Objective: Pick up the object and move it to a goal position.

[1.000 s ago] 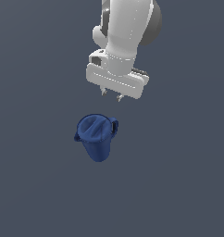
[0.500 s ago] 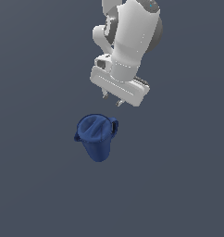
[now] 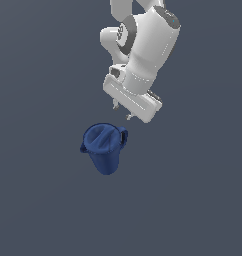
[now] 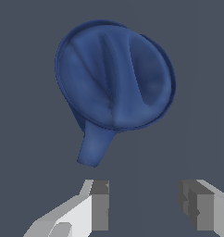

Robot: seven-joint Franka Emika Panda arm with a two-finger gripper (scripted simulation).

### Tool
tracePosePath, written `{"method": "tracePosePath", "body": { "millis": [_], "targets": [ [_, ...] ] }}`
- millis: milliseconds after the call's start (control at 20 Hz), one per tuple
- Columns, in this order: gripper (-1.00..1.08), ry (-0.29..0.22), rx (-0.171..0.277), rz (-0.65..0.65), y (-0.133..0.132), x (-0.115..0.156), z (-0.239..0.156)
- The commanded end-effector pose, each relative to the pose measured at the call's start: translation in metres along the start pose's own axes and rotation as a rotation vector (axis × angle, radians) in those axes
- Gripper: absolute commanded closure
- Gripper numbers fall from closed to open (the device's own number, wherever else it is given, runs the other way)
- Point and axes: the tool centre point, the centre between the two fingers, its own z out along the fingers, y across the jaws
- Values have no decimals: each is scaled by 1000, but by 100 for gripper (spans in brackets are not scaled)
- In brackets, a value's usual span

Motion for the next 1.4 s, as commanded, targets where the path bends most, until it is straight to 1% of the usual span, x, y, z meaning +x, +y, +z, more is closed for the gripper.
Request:
{"method": "tracePosePath", "body": {
  "millis": [0,350,700,1000,1350],
  "targets": [
    [-20,18,-11,40,-3,0,3],
    [-20,68,-33,148,-11,-1,11],
    [-20,122,-45,254,-20,-2,19],
    [-20,169,-46,343,-28,-4,26],
    [-20,223,-37,444,-38,-6,33]
  ]
}}
